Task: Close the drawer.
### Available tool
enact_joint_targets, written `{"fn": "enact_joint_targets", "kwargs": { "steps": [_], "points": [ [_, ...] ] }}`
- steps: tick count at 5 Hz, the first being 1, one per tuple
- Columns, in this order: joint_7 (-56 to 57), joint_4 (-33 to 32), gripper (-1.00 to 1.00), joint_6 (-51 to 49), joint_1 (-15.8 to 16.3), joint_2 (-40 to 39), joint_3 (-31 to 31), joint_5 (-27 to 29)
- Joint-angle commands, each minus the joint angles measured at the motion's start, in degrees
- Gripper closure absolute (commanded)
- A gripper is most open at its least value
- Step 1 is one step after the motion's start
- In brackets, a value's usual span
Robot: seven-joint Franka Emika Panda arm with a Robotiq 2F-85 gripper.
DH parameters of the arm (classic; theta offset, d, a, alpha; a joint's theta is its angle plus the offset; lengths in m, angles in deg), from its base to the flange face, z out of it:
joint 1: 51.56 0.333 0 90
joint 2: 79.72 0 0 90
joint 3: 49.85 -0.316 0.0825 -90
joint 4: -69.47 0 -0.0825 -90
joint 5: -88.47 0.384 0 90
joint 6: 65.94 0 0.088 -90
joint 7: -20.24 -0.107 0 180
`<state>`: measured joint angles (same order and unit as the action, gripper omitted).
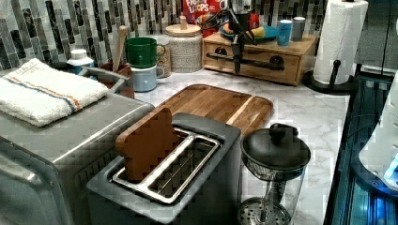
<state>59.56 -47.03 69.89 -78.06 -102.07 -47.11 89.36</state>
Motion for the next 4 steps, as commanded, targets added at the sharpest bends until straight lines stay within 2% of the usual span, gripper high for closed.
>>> {"fn": "enact_joint_targets", "kwargs": {
  "steps": [1, 4],
  "points": [
    [0.71, 7.13, 1.0, 3.43, -4.42, 0.28, 4.66, -0.11],
    [0.82, 7.14, 1.0, 3.43, -4.09, 0.26, 5.01, 0.09]
  ]
}}
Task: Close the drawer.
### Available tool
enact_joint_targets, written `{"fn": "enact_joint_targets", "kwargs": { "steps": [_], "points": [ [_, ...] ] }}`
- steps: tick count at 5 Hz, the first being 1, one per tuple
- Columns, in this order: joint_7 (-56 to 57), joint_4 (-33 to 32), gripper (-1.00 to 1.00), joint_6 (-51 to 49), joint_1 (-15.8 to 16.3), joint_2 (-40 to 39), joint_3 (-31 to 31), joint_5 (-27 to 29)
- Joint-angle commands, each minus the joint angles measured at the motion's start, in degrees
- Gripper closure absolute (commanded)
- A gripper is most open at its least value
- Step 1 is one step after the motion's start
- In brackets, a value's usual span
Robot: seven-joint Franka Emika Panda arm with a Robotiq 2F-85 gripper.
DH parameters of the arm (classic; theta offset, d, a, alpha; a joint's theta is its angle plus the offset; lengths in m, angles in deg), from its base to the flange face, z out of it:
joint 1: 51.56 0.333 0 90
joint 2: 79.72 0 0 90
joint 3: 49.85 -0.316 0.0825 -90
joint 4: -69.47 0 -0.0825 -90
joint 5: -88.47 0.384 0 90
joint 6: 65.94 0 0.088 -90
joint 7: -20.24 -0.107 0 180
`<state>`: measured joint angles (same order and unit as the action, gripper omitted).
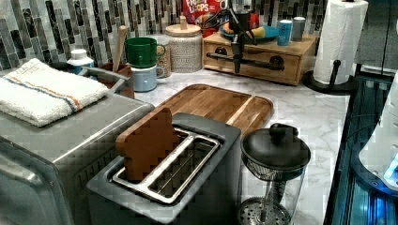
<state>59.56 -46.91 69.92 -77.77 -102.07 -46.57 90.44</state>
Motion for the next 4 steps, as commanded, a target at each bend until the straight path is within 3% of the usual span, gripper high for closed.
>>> {"fn": "enact_joint_targets", "kwargs": {
  "steps": [1, 4],
  "points": [
    [1.1, 7.02, 1.0, 3.39, -3.73, 0.22, 5.18, -0.59],
    [0.85, 7.02, 1.0, 3.41, -4.41, 0.25, 4.46, -1.0]
  ]
}}
